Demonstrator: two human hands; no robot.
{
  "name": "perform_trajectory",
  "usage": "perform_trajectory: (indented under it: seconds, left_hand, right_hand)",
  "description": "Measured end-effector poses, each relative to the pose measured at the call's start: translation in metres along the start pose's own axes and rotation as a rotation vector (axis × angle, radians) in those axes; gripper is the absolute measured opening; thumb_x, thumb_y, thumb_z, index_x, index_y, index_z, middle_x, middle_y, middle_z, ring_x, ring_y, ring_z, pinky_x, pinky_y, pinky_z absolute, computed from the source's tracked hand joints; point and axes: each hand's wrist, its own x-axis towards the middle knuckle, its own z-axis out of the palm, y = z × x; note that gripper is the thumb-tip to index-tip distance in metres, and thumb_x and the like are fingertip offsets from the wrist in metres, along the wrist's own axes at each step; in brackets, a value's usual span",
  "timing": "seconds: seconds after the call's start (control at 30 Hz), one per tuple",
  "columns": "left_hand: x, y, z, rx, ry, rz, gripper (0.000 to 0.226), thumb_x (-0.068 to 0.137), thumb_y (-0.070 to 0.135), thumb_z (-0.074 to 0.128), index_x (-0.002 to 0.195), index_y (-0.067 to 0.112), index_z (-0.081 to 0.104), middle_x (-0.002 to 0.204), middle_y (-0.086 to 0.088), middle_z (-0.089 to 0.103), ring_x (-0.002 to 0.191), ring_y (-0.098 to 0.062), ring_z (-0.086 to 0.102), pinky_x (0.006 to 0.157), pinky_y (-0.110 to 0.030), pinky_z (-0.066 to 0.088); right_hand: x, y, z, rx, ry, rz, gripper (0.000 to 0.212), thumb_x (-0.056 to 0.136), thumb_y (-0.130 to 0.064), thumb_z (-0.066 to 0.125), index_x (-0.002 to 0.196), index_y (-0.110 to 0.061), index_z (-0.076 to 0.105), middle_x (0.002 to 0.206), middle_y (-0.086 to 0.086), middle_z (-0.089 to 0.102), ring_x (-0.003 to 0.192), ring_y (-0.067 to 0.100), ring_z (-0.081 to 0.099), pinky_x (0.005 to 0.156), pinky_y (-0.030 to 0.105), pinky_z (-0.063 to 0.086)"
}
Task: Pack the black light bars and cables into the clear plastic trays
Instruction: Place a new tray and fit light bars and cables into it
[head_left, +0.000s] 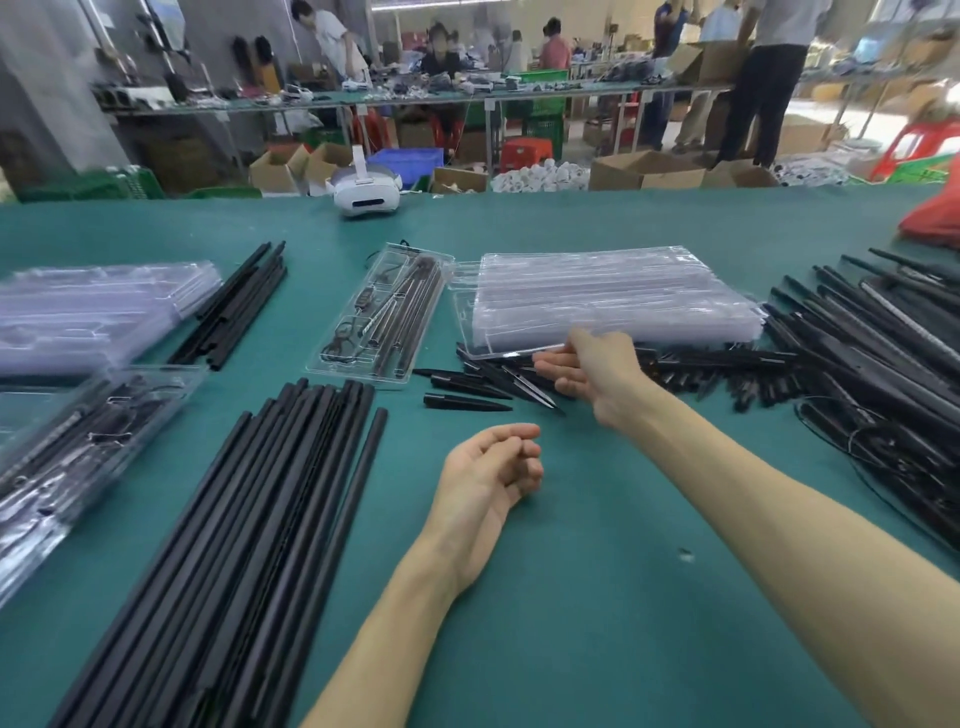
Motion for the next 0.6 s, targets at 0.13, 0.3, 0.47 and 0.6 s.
perform_trajectory:
  seconds: [0.13,0.3,0.47,0.6]
  left_hand:
    - [0.003,0.001,-0.001,-0.101,0.032,-0.008,0.023,0.103,0.011,0.051,0.113,-0.003,0.065,0.089,-0.01,0.07,0.079,-0.019,0.07,0.068,-0.026,0.057]
    - [0.003,0.009,-0.009,-0.398,0.077,-0.009,0.055,0.108,0.043,0.034,0.127,-0.004,0.055,0.125,-0.025,0.066,0.114,-0.032,0.067,0.097,-0.042,0.053]
    - [-0.002,0.013,-0.015,-0.296,-0.013,0.052,0.059,0.106,0.044,0.039,0.133,-0.005,0.055,0.129,-0.021,0.066,0.12,-0.031,0.064,0.094,-0.037,0.057]
    - [-0.006,0.012,-0.016,-0.101,-0.043,0.078,0.044,0.098,0.028,0.057,0.133,0.001,0.054,0.128,-0.014,0.068,0.118,-0.026,0.066,0.104,-0.037,0.048]
  right_hand:
    - [-0.041,0.012,-0.008,-0.057,-0.037,-0.111,0.029,0.098,-0.007,0.039,0.086,0.002,0.064,0.073,0.011,0.076,0.058,0.016,0.073,0.037,0.018,0.044]
    - [-0.104,0.028,-0.037,-0.085,-0.052,-0.235,0.029,0.102,-0.012,0.044,0.089,0.002,0.066,0.079,0.012,0.077,0.058,0.023,0.071,0.036,0.023,0.044]
    - [-0.17,0.052,-0.077,-0.113,-0.075,-0.237,0.034,0.106,-0.023,0.048,0.092,0.002,0.066,0.078,0.013,0.076,0.056,0.027,0.07,0.035,0.026,0.043]
    - [-0.22,0.075,-0.098,-0.187,-0.152,-0.2,0.036,0.104,-0.03,0.053,0.091,0.001,0.067,0.075,0.015,0.075,0.053,0.029,0.068,0.035,0.026,0.042]
